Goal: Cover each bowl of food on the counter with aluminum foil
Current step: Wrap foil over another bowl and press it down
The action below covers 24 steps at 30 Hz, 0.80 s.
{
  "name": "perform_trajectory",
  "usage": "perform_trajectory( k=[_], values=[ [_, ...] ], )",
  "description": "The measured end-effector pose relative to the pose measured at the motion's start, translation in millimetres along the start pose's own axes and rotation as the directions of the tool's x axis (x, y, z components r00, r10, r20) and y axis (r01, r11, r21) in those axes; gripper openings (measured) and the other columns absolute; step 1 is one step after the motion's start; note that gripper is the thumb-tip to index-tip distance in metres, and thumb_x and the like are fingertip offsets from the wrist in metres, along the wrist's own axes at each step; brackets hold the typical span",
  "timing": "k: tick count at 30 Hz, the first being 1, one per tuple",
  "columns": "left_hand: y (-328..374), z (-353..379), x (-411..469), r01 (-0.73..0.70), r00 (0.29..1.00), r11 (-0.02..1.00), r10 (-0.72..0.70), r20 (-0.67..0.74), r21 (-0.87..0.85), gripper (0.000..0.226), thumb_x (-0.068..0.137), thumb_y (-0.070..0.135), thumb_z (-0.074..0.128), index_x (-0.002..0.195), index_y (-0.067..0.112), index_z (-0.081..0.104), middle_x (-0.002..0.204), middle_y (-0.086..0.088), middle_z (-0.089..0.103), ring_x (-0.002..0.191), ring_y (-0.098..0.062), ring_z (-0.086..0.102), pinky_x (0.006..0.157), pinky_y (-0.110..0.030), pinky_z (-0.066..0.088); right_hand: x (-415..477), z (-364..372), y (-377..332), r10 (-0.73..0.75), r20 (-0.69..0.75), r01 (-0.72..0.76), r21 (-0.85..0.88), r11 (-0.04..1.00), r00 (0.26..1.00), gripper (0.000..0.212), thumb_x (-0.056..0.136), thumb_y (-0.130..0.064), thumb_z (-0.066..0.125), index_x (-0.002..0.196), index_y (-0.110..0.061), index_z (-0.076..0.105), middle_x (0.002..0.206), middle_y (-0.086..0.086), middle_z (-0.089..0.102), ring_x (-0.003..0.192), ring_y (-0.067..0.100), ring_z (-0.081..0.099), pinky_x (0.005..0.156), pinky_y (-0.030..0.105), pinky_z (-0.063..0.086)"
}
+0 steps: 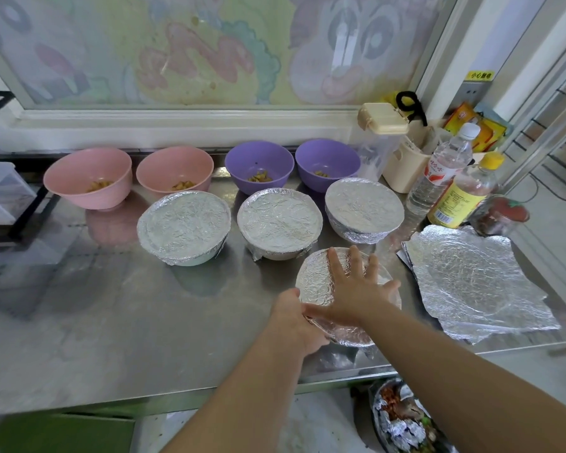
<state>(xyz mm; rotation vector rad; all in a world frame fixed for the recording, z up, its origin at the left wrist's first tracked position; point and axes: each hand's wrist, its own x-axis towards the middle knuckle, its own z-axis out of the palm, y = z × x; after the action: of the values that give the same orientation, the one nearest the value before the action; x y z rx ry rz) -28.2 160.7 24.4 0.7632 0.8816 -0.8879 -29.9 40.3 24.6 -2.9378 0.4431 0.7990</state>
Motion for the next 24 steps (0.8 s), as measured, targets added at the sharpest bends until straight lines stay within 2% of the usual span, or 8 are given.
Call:
perform_trajectory(
  k=[6, 8, 13, 17, 19, 21, 23, 24],
  values=[
    [0.7, 1.2, -3.2, -0.035, 0.999, 0.999, 0.035, 0.038, 0.004, 0.066, 0.105, 0.048, 0.035, 0.153, 0.003, 0.025, 0.154, -0.018, 0.039, 0.142, -0.041, 0.034, 0.118, -0.062, 0.012, -1.5, 1.8, 0.4, -0.007, -0.018, 0.007, -0.004, 1.0, 1.0, 0.135, 0.057, -0.104, 0.04, 0.153, -0.038, -0.029, 0.162, 0.003, -0.036, 0.149, 0.043, -0.025, 0.108, 0.082, 0.009],
    [1.4, 2.2, -1.7, -0.033, 0.998, 0.999, 0.032, 0.044, 0.014, 0.067, 0.105, 0.047, 0.035, 0.155, 0.004, 0.019, 0.158, -0.016, 0.033, 0.145, -0.04, 0.029, 0.119, -0.062, 0.007, -2.1, 1.1, 0.6, -0.006, -0.018, 0.005, -0.011, 1.0, 1.0, 0.135, 0.057, -0.104, 0.039, 0.153, -0.037, -0.03, 0.162, 0.004, -0.035, 0.15, 0.044, -0.024, 0.108, 0.082, 0.01],
    [2.6, 3.5, -2.9, -0.031, 0.999, 0.999, 0.031, 0.026, 0.013, 0.063, 0.106, 0.042, 0.037, 0.155, 0.005, 0.021, 0.161, -0.011, 0.027, 0.148, -0.038, 0.024, 0.119, -0.061, 0.007, -2.1, 1.7, 1.5, -0.005, -0.021, 0.005, 0.005, 1.0, 1.0, 0.138, 0.055, -0.105, 0.039, 0.152, -0.038, -0.03, 0.163, 0.003, -0.034, 0.15, 0.043, -0.024, 0.108, 0.082, 0.01],
    [6.4, -2.0, 3.6, -0.018, 0.997, 1.0, 0.017, 0.07, 0.018, 0.074, 0.103, 0.046, 0.041, 0.157, 0.009, 0.007, 0.165, -0.013, 0.01, 0.151, -0.038, 0.007, 0.12, -0.061, -0.002, -5.3, -1.6, 7.1, -0.029, -0.041, 0.034, 0.123, 0.992, 0.999, 0.144, 0.044, -0.108, 0.04, 0.15, -0.043, -0.033, 0.162, -0.001, -0.036, 0.151, 0.038, -0.025, 0.11, 0.08, 0.006],
    [8.4, -5.2, 4.0, -0.009, 0.995, 1.0, 0.008, 0.1, 0.01, 0.069, 0.104, 0.043, 0.041, 0.156, 0.006, 0.015, 0.163, -0.017, 0.019, 0.15, -0.04, 0.015, 0.121, -0.059, 0.004, -12.1, -4.4, 15.2, -0.066, -0.041, 0.072, 0.171, 0.983, 0.997, 0.146, 0.04, -0.109, 0.042, 0.147, -0.046, -0.035, 0.158, -0.002, -0.043, 0.149, 0.038, -0.03, 0.112, 0.079, 0.004],
    [8.5, -6.1, 3.4, -0.023, 0.99, 1.0, 0.021, 0.14, 0.011, 0.057, 0.106, 0.041, 0.038, 0.147, 0.002, 0.038, 0.15, -0.022, 0.043, 0.14, -0.042, 0.038, 0.118, -0.057, 0.022, -21.2, -4.1, 23.8, -0.125, -0.048, 0.131, 0.15, 0.98, 0.991, 0.147, 0.039, -0.107, 0.047, 0.144, -0.049, -0.038, 0.153, -0.003, -0.05, 0.144, 0.037, -0.038, 0.112, 0.079, 0.002],
    [6.7, -6.0, -0.9, -0.051, 0.986, 0.999, 0.051, 0.161, -0.006, 0.05, 0.107, 0.038, 0.037, 0.132, -0.002, 0.053, 0.134, -0.025, 0.058, 0.124, -0.042, 0.053, 0.104, -0.056, 0.04, -27.6, -1.8, 30.7, -0.17, -0.045, 0.175, 0.134, 0.975, 0.984, 0.147, 0.039, -0.106, 0.05, 0.142, -0.051, -0.04, 0.15, -0.005, -0.053, 0.14, 0.036, -0.044, 0.11, 0.08, -0.001],
    [6.2, -5.9, -1.7, -0.068, 0.985, 0.998, 0.068, 0.161, -0.007, 0.047, 0.107, 0.035, 0.037, 0.128, -0.003, 0.055, 0.128, -0.026, 0.061, 0.12, -0.042, 0.056, 0.097, -0.056, 0.042, -28.3, -0.1, 33.0, -0.185, -0.038, 0.189, 0.128, 0.974, 0.982, 0.147, 0.04, -0.105, 0.051, 0.141, -0.052, -0.04, 0.15, -0.005, -0.053, 0.14, 0.035, -0.044, 0.11, 0.081, -0.001]
  ],
)
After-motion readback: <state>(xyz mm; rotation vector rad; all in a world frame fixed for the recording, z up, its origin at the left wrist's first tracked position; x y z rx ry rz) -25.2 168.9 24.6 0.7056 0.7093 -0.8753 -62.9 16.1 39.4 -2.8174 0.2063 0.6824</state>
